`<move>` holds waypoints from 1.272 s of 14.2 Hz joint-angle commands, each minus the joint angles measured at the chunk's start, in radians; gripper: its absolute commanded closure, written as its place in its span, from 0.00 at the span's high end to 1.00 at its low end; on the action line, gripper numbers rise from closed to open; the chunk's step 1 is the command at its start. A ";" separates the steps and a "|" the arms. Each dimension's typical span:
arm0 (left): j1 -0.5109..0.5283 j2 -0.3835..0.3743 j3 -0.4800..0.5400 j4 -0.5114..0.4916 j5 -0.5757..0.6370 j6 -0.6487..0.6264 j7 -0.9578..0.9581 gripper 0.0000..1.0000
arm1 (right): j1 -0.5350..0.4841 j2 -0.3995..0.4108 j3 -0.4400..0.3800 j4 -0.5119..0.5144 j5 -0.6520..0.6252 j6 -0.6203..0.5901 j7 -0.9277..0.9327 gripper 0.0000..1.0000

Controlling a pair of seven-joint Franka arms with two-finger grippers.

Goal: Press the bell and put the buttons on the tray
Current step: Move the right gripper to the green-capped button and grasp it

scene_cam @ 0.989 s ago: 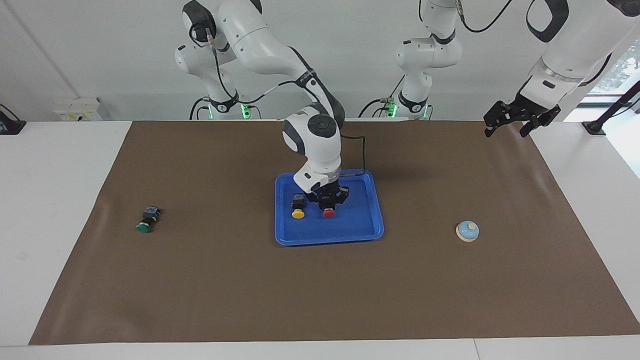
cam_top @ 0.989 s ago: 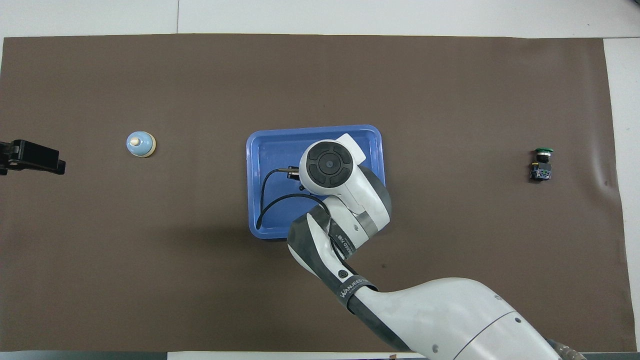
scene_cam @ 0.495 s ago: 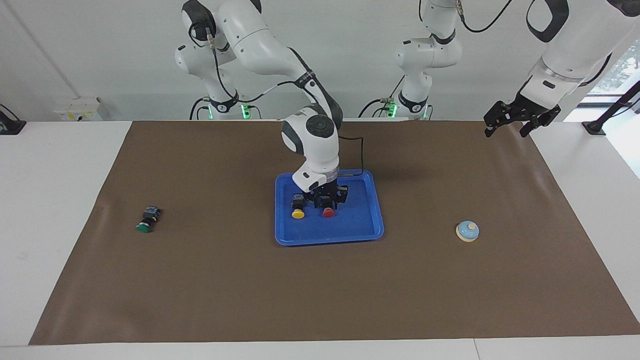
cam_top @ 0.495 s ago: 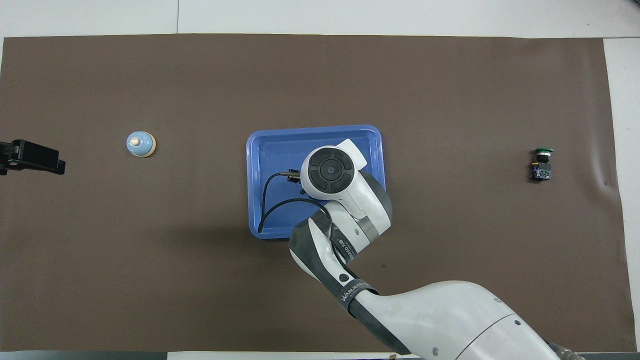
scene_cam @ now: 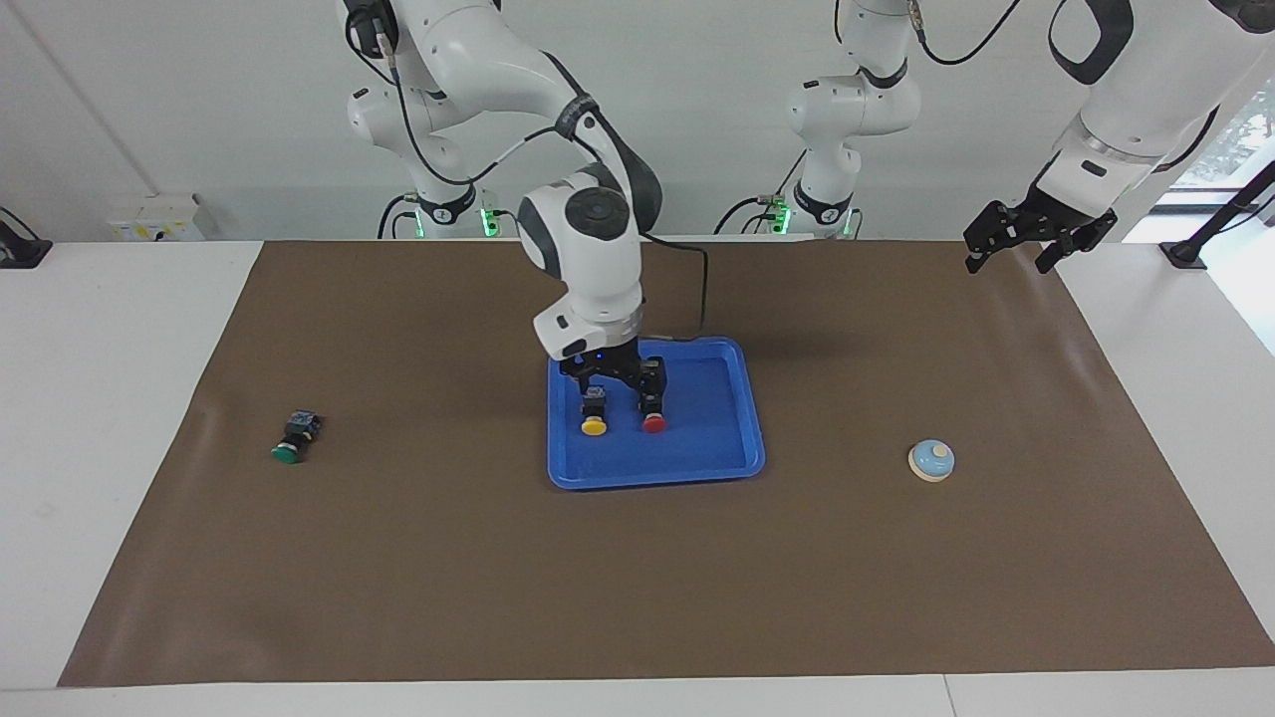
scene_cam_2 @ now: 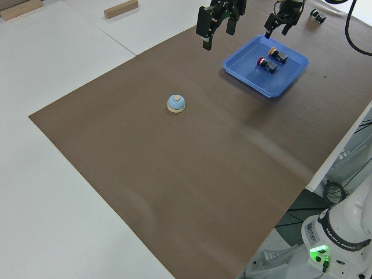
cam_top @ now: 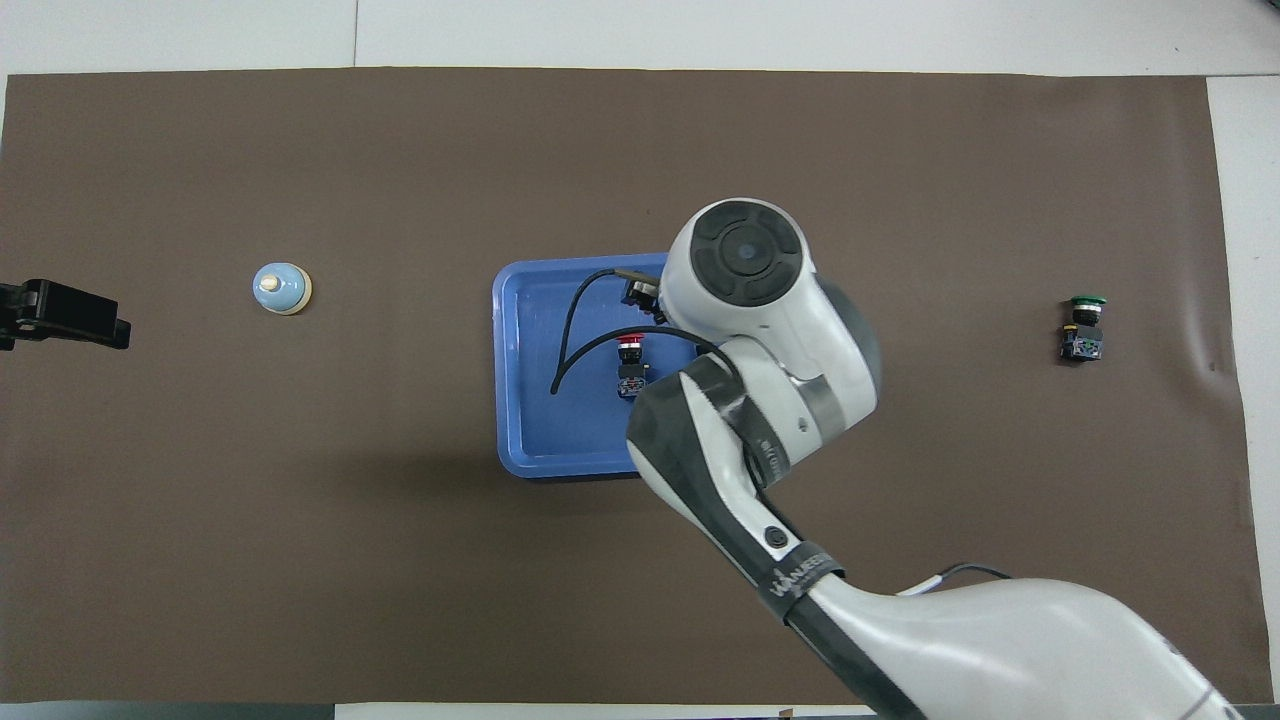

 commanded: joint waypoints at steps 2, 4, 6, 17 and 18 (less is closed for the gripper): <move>0.000 -0.016 -0.002 -0.012 0.011 -0.007 0.010 1.00 | -0.187 -0.081 0.011 -0.032 0.001 -0.084 -0.232 1.00; 0.000 -0.016 0.002 -0.012 0.011 -0.007 0.010 1.00 | -0.292 -0.089 0.011 -0.052 0.000 -0.115 -0.342 1.00; 0.000 -0.015 -0.002 -0.012 0.011 -0.007 0.010 1.00 | -0.391 -0.104 0.010 -0.104 0.000 -0.103 -0.468 1.00; 0.000 -0.016 -0.002 -0.012 0.011 -0.007 0.010 1.00 | -0.707 -0.113 0.010 -0.403 -0.002 0.293 -0.872 1.00; 0.000 -0.016 0.001 -0.012 0.011 -0.007 0.010 1.00 | -0.715 -0.109 0.010 -0.408 -0.002 0.295 -0.874 1.00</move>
